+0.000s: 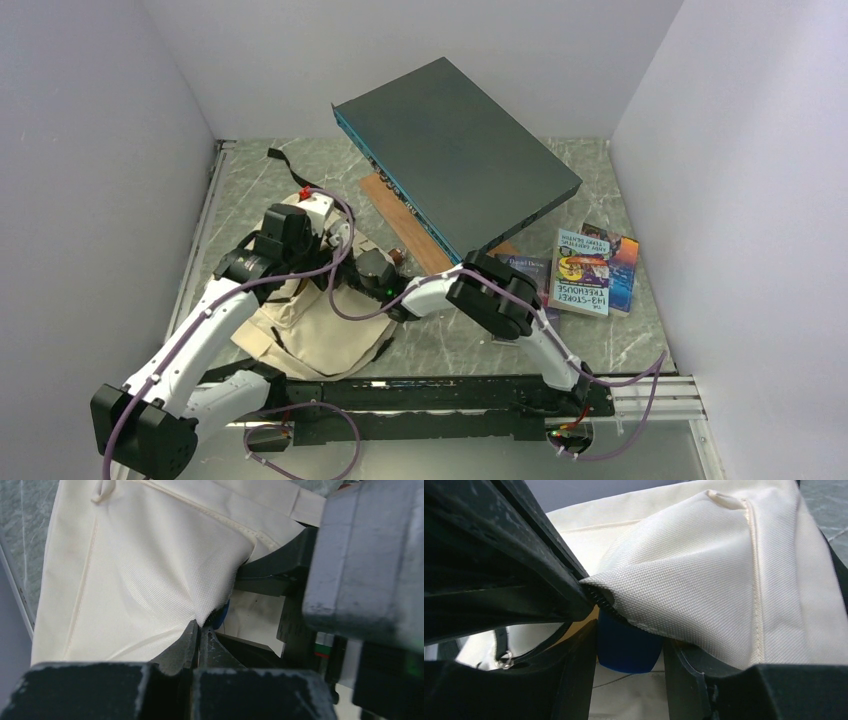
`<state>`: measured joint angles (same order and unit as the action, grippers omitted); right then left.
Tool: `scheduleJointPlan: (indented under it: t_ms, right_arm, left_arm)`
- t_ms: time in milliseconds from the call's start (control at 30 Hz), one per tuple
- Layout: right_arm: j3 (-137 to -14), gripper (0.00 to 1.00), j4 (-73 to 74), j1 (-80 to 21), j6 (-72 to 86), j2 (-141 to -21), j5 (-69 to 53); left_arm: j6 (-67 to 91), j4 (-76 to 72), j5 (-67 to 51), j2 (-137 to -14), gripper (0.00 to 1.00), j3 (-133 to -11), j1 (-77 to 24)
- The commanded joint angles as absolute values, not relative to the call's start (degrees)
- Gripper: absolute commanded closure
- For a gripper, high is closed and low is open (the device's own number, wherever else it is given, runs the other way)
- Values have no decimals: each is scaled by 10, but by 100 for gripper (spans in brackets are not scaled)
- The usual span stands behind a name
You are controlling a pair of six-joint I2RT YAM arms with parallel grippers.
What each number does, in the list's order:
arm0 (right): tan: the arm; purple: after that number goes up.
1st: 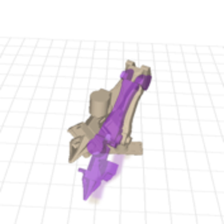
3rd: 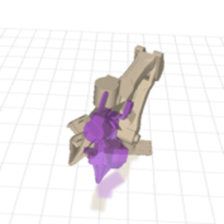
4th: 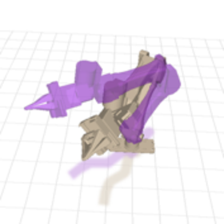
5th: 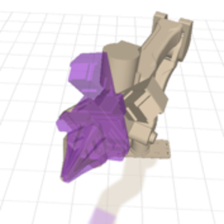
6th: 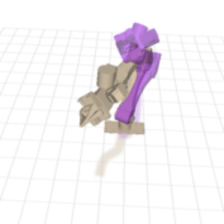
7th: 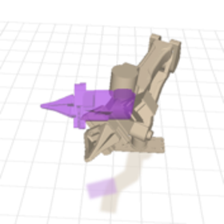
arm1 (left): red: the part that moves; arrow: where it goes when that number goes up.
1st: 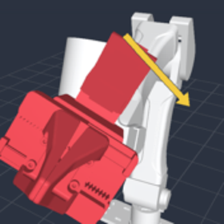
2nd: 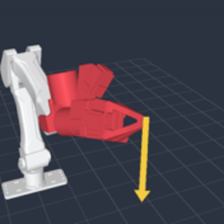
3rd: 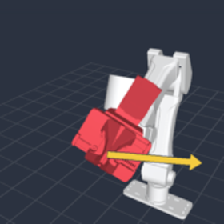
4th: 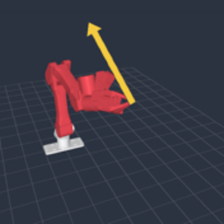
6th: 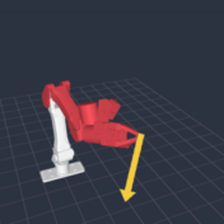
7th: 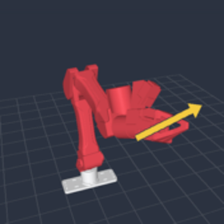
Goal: Pack the student bag
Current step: Place the stationery in the student bag.
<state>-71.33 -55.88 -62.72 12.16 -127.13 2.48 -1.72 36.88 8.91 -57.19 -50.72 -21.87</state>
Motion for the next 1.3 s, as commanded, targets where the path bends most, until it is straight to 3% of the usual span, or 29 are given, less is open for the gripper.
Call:
scheduleJointPlan:
  t_ms: [0,267,433,600,667,800,933,1000,1267]
  right_arm:
    - [-774,64,-574,-615,60,-1303,10]
    - [-732,21,-500,-610,71,-1244,-3]
    - [-642,15,-495,-610,105,-1167,12]
    - [-582,15,-520,-611,129,-1135,4]
    - [-578,20,-520,-613,135,-1137,3]
    - [-609,54,-497,-615,145,-1157,-10]
    - [-654,79,-486,-616,146,-1186,-11]
    - [-686,84,-467,-616,140,-1208,-20]
    - [-819,89,-401,-624,106,-1285,-56]
  left_arm:
    - [-10,344,86,-556,100,-514,-221]
    - [-9,355,102,-578,100,-518,-221]
    - [-7,363,109,-588,100,-521,-221]
    - [-5,371,113,-601,100,-527,-221]
    - [-4,368,110,-598,100,-526,-221]
    - [-6,366,105,-592,100,-525,-221]
    - [-8,360,99,-587,100,-521,-221]
    - [-8,362,98,-588,100,-523,-221]
    - [-7,361,96,-587,100,-523,-221]
